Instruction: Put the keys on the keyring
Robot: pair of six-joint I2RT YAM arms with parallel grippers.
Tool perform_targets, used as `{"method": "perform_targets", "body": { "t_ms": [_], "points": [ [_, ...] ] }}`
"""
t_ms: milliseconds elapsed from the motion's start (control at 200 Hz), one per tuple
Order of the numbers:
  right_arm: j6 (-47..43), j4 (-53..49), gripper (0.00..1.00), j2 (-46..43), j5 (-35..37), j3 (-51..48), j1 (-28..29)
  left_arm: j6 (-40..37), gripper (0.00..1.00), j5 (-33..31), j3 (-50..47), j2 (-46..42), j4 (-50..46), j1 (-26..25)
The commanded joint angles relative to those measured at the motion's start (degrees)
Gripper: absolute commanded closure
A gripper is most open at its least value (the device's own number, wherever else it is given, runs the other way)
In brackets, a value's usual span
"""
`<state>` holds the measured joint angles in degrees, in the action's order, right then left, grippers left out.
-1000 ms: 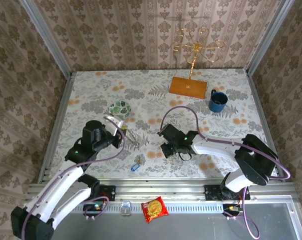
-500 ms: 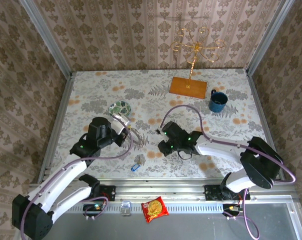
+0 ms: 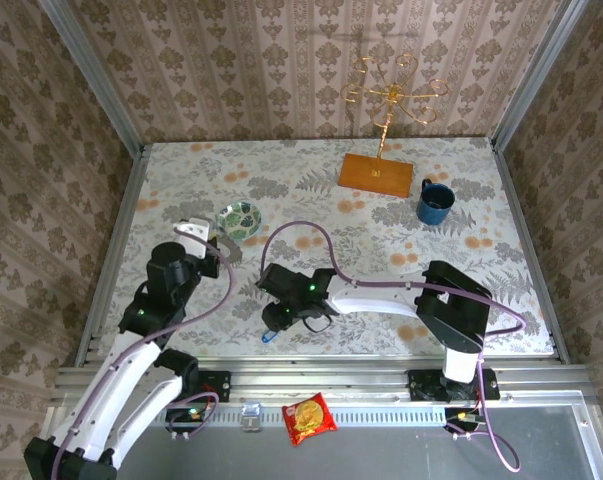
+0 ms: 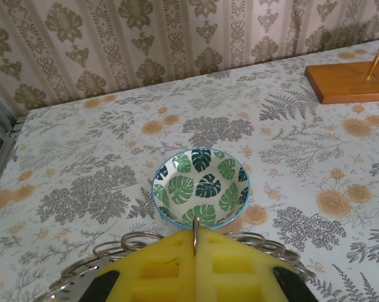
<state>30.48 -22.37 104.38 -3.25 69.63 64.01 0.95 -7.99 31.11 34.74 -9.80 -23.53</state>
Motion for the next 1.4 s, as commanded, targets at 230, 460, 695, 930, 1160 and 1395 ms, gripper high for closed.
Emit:
{"method": "perform_targets", "body": {
  "t_ms": [230, 460, 695, 930, 1160, 1395],
  "points": [
    [11.4, -5.8, 0.64, 4.1, -4.1, 1.9, 0.3, 2.0, 1.0, -1.6, -1.7, -3.8, -2.2, 0.3],
    [11.3, -5.3, 0.66, 6.8, -6.5, 3.5, -0.4, 1.8, 1.0, -0.9, -1.8, -4.1, -2.5, 0.4],
    [11.2, -5.8, 0.69, 8.0, -7.3, 4.5, -0.6, 1.4, 1.0, -1.1, -1.7, -4.3, -2.7, 0.5],
    [11.2, -6.6, 0.74, 8.8, -7.2, 5.2, -0.6, 1.2, 1.0, -1.1, -1.8, -4.3, -2.6, 0.6],
    [11.2, -7.2, 0.82, 9.2, -6.9, 5.6, -0.7, 1.0, 1.0, -1.1, -1.7, -4.3, -2.8, 0.6],
    [11.1, -6.9, 1.0, 7.5, -6.1, 4.6, -0.9, 0.4, 1.0, -0.7, -1.5, -4.2, -2.8, 0.6]
  ]
}}
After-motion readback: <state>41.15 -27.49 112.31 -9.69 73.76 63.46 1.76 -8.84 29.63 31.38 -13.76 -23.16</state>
